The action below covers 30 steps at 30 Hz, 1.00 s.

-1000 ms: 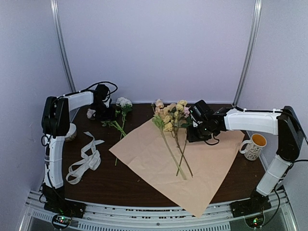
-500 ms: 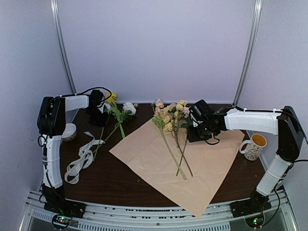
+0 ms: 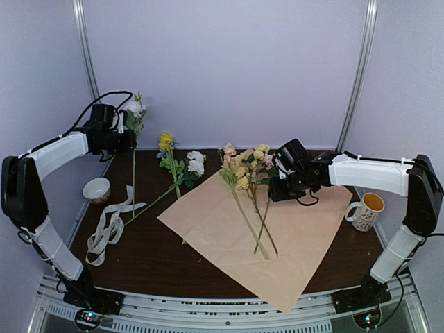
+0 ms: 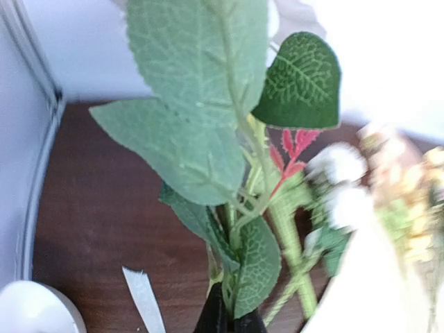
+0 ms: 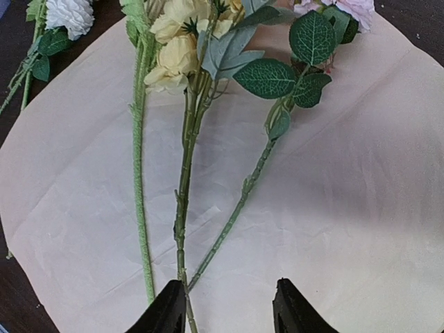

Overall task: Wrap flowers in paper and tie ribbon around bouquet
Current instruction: Pick up the fake flower from the corner of the board, then pass from the left arm to the right

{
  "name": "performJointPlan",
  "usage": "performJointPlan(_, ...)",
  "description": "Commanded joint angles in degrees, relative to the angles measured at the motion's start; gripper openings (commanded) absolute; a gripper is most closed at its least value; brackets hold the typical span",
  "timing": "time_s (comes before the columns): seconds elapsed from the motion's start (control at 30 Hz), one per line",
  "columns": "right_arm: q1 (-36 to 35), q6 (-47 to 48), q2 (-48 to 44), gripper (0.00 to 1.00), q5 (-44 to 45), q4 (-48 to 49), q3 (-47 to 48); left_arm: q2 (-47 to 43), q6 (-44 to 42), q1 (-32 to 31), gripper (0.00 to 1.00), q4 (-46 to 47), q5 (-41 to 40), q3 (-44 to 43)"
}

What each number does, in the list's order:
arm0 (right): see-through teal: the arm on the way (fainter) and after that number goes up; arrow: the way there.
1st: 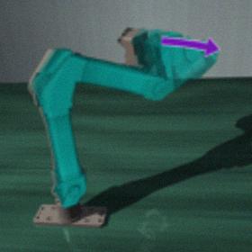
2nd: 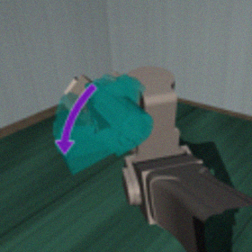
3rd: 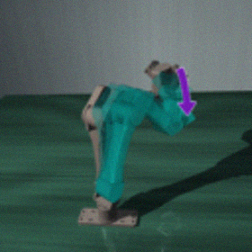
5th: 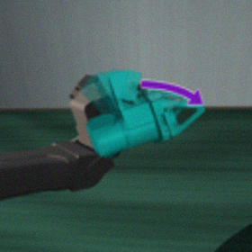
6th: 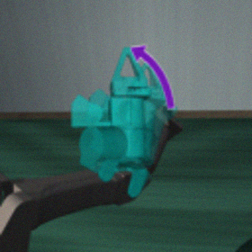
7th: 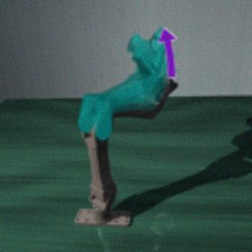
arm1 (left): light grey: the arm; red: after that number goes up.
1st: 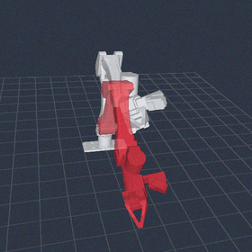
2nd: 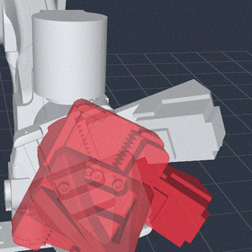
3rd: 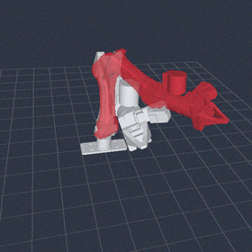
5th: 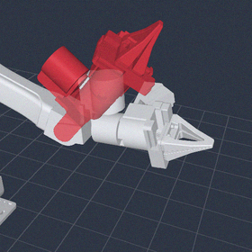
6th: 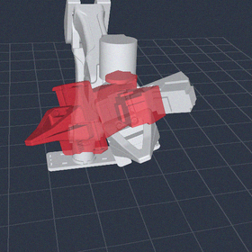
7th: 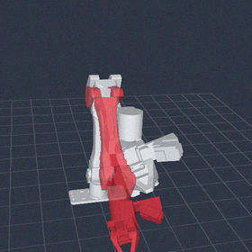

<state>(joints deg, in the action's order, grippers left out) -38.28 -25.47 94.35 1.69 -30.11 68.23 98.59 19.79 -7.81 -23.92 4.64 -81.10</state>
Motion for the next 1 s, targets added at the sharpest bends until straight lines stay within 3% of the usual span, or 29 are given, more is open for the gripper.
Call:
performJointPlan(0.0, -0.9, 2.1, -5.7, 0.45, -5.6, 5.7, 0.4, -13.5, 0.3, -0.1, 0.0, 19.7, 8.2, 8.7)
performJointPlan(0.13, -3.4, 3.8, -10.9, 0.44, -13.7, 16.9, -0.8, -23.5, 1.8, -4.3, 0.0, 31.2, 16.0, 14.5)
performJointPlan(0.33, -11.2, 4.5, -11.9, 0.45, -28.1, 35.0, 4.7, -30.3, 3.6, -20.3, 0.0, 47.0, 23.5, 18.1)
performJointPlan(0.5, -16.1, 5.7, -8.1, 0.51, -27.6, 36.9, 13.5, -28.9, 10.6, -28.3, 0.0, 58.3, 27.8, 18.1)
performJointPlan(0.67, -17.7, 5.3, -6.7, 0.57, -26.1, 39.2, 15.4, -27.6, 10.5, -32.0, 0.0, 58.4, 28.4, 16.4)
performJointPlan(0.83, -17.9, 5.3, -5.7, 0.57, -24.5, 40.1, 15.5, -25.2, 13.7, -33.6, 0.0, 61.1, 29.7, 15.4)
performJointPlan(0.9, -17.9, 5.5, -5.4, 0.46, -23.0, 39.3, 15.8, -24.3, 15.2, -34.1, 0.0, 62.4, 30.8, 14.7)
performJointPlan(0.97, -17.8, 5.4, -5.4, 0.2, -22.4, 38.2, 16.3, -24.0, 15.7, -34.4, 0.0, 62.4, 31.1, 14.2)
